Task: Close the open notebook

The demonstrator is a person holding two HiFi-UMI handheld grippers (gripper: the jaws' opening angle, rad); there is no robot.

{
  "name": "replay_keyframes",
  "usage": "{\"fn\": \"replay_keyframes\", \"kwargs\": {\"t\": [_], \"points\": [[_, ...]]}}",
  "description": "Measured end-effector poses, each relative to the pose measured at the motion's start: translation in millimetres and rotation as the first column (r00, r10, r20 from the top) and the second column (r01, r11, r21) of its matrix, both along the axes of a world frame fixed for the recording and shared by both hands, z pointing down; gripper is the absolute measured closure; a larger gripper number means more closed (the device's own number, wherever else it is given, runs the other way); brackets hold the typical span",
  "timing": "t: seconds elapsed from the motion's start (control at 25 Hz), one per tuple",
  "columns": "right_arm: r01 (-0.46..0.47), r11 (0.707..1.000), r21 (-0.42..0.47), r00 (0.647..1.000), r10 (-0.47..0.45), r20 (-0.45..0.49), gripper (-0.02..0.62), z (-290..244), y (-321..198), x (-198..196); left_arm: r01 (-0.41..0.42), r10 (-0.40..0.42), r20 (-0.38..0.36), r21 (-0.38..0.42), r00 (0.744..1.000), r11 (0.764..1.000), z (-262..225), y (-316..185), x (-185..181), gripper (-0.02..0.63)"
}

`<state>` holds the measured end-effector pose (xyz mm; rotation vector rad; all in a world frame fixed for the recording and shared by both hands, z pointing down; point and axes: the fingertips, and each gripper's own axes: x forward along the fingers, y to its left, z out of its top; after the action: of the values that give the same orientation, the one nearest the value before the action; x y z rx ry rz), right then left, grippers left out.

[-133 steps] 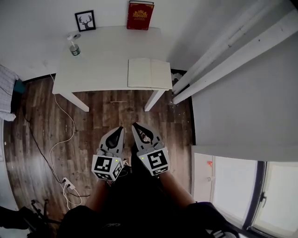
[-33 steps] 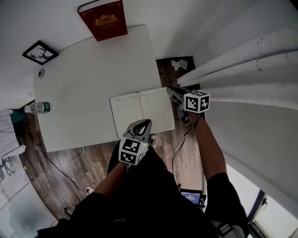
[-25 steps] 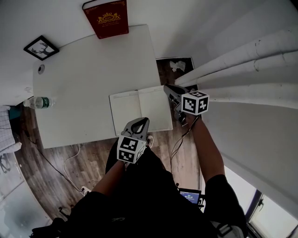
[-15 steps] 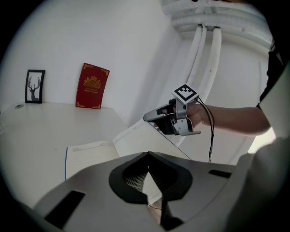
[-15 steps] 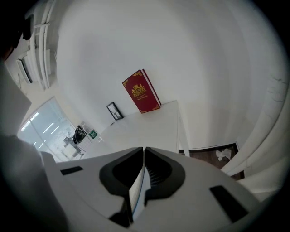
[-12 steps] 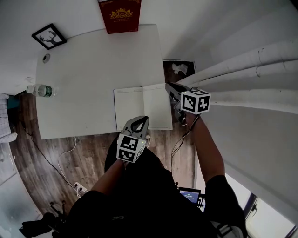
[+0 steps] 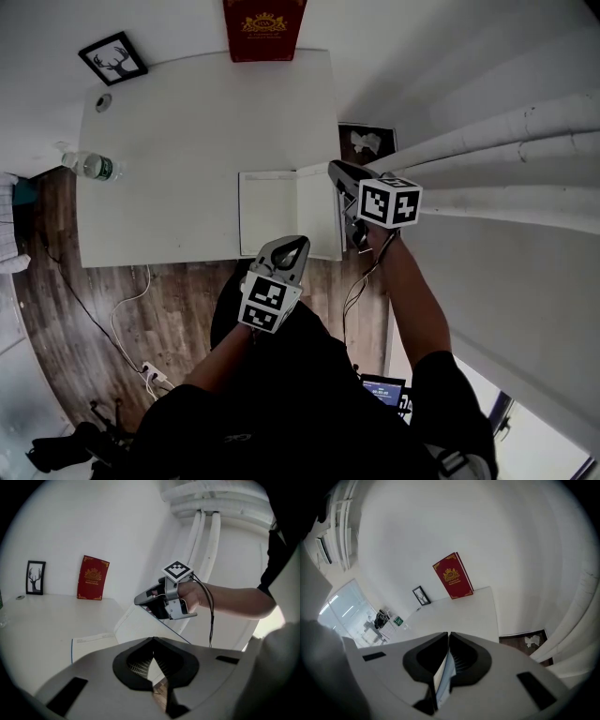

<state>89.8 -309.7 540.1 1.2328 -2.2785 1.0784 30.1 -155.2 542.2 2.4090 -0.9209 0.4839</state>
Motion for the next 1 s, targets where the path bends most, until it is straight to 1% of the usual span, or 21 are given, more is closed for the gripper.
{"fn": "replay_keyframes", "kwargs": {"t": [0.12,0.24,0.36,0.4,0.48,0.56,0.64,0.8,0.88,1.0], "points": [[-0.007,1.0,0.005,1.0,0.007,0.003,0.56,-3.2,-0.5,-8.6,-0.018,0.018,0.015,0.016,1.0,1.0,-6.6,7.7,1.1,0.603],[-0.012,1.0,0.015,1.0,0.012,0.003,0.56,-6.4,-1.2,-16.0,-0.069,0.067,0.064,0.04,0.996,0.997,-12.5,19.0,3.4,0.601],[-0.007,1.0,0.027,1.0,0.007,-0.003,0.559,-9.2,-0.7,-25.1,-0.117,0.111,0.111,0.055,0.988,0.992,-14.1,32.1,8.8,0.538],[-0.008,1.0,0.029,1.0,0.009,-0.006,0.56,-9.8,-0.4,-27.2,-0.129,0.122,0.117,0.051,0.986,0.99,-13.6,36.2,11.7,0.518],[-0.019,0.999,0.031,1.0,0.02,-0.011,0.56,-10.9,0.0,-31.0,-0.149,0.143,0.124,0.044,0.982,0.988,-13.7,43.2,17.8,0.447],[-0.037,0.999,0.034,0.999,0.037,-0.012,0.56,-11.4,0.1,-33.8,-0.16,0.153,0.128,0.049,0.98,0.986,-15.8,48.0,23.1,0.411],[-0.058,0.998,0.035,0.998,0.058,-0.008,0.559,-11.6,-0.3,-35.8,-0.158,0.151,0.126,0.053,0.981,0.986,-17.0,49.6,26.5,0.394],[-0.088,0.996,0.035,0.996,0.087,0.016,0.559,-12.8,0.3,-43.8,-0.139,0.131,0.138,0.045,0.982,0.989,-9.4,45.7,24.4,0.394],[-0.089,0.996,0.025,0.996,0.088,0.035,0.558,-13.4,1.4,-49.8,-0.133,0.126,0.146,0.036,0.981,0.99,-4.2,44.5,22.6,0.394],[-0.078,0.997,0.026,0.997,0.077,0.028,0.558,-14.3,1.7,-53.9,-0.1,0.094,0.162,0.03,0.982,0.995,1.4,40.5,17.9,0.394]]}}
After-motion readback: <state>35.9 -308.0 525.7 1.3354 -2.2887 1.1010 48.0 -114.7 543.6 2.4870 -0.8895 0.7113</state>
